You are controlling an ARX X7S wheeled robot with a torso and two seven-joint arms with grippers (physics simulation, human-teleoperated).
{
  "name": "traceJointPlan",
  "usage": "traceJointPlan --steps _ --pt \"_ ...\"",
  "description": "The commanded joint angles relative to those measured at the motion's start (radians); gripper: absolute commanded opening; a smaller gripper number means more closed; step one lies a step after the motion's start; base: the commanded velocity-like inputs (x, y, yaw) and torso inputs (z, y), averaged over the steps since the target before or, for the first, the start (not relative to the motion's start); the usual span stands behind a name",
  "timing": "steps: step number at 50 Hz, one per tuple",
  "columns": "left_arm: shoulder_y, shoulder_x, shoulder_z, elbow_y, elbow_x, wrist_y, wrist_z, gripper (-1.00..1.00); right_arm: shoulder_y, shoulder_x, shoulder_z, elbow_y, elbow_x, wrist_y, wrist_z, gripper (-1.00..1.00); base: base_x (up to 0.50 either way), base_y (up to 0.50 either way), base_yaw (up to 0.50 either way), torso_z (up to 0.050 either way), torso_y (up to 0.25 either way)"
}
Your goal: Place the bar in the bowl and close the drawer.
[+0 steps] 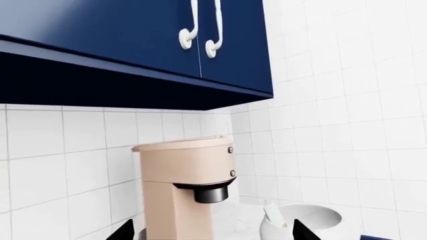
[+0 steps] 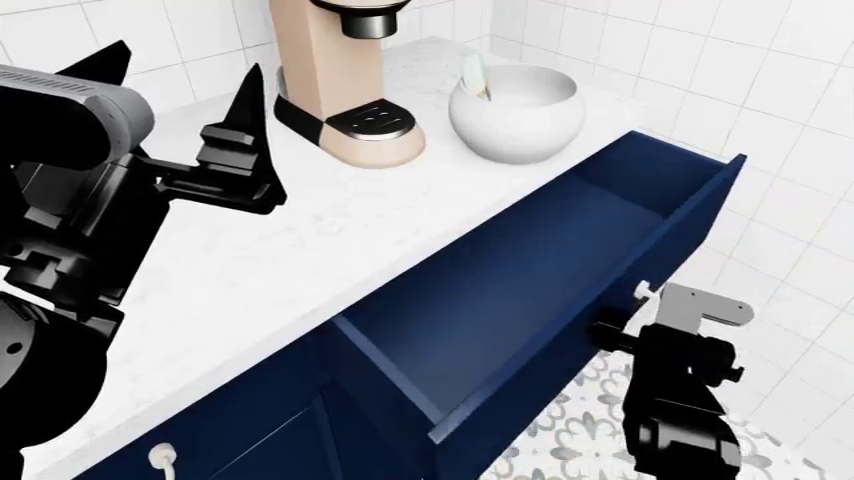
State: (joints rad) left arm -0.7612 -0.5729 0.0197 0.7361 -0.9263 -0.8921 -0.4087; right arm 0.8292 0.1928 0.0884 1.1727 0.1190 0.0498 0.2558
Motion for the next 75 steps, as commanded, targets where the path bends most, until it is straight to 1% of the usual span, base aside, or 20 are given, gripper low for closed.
traceJointPlan --steps 1,15,21,23,30,33,44,47,50,54,58,68,72,73,75 --pt "-0.005 -0.003 0.003 -0.003 -0.001 -0.003 -0.009 1.0 0.066 -0.084 -0.024 0.136 -0.007 -0.044 -0.039 1.0 0.0 0.0 0.0 0.0 0.0" --pt "-0.023 -0.01 0.004 -0.009 -0.011 -0.012 -0.016 1.0 0.089 -0.153 0.017 0.136 -0.088 -0.02 -0.063 1.0 0.0 0.0 0.0 0.0 0.0" --pt "-0.013 -0.015 0.001 -0.011 -0.006 -0.003 -0.012 1.0 0.1 -0.184 0.005 0.136 -0.105 -0.013 -0.071 1.0 0.0 0.0 0.0 0.0 0.0" --pt "-0.009 -0.016 0.001 -0.012 -0.003 0.002 -0.01 1.0 0.101 -0.192 -0.024 0.136 -0.088 -0.011 -0.072 1.0 0.0 0.0 0.0 0.0 0.0" --pt "0.009 -0.02 0.0 -0.018 0.007 0.016 -0.002 1.0 0.102 -0.193 -0.339 0.136 0.2 -0.019 -0.031 1.0 0.0 0.0 0.0 0.0 0.0" --pt "0.011 -0.021 -0.001 -0.019 0.008 0.019 -0.001 1.0 0.105 -0.193 -0.497 0.136 0.346 -0.028 -0.013 1.0 0.0 0.0 0.0 0.0 0.0" --pt "0.025 -0.028 -0.008 -0.022 0.007 0.028 0.0 1.0 0.125 -0.193 -1.221 0.129 1.003 -0.12 0.04 1.0 0.0 0.0 0.0 0.0 0.0" --pt "0.036 -0.03 -0.011 -0.021 0.01 0.036 0.003 1.0 0.127 -0.193 -1.375 0.114 1.134 -0.144 0.05 1.0 0.0 0.0 0.0 0.0 0.0" --pt "0.041 -0.031 -0.015 -0.022 0.01 0.039 0.002 1.0 0.129 -0.193 -1.49 0.091 1.222 -0.164 0.056 1.0 0.0 0.0 0.0 0.0 0.0" --pt "0.045 -0.032 -0.016 -0.023 0.01 0.042 0.002 1.0 0.131 -0.193 -1.582 0.058 1.286 -0.184 0.061 1.0 0.0 0.0 0.0 0.0 0.0" --pt "0.052 -0.033 -0.018 -0.021 0.01 0.047 0.002 1.0 0.129 -0.193 -1.624 0.022 1.296 -0.194 0.064 1.0 0.0 0.0 0.0 0.0 0.0" --pt "0.062 -0.035 -0.024 -0.019 0.006 0.052 -0.002 1.0 0.151 -0.193 -1.634 -0.022 1.273 -0.212 0.065 1.0 0.0 0.0 0.0 0.0 0.0" --pt "0.051 -0.038 -0.029 -0.02 -0.007 0.043 -0.01 1.0 0.174 -0.192 -1.623 -0.012 1.274 -0.248 0.069 1.0 0.0 0.0 0.0 0.0 0.0" --pt "0.05 -0.038 -0.03 -0.019 -0.008 0.042 -0.012 1.0 0.182 -0.16 -1.628 -0.076 1.266 -0.253 0.104 1.0 0.0 0.0 0.0 0.0 0.0" --pt "0.049 -0.037 -0.03 -0.016 -0.011 0.041 -0.015 1.0 0.205 0.003 -1.649 -0.376 1.24 -0.24 0.275 1.0 0.0 0.0 0.0 0.0 0.0"
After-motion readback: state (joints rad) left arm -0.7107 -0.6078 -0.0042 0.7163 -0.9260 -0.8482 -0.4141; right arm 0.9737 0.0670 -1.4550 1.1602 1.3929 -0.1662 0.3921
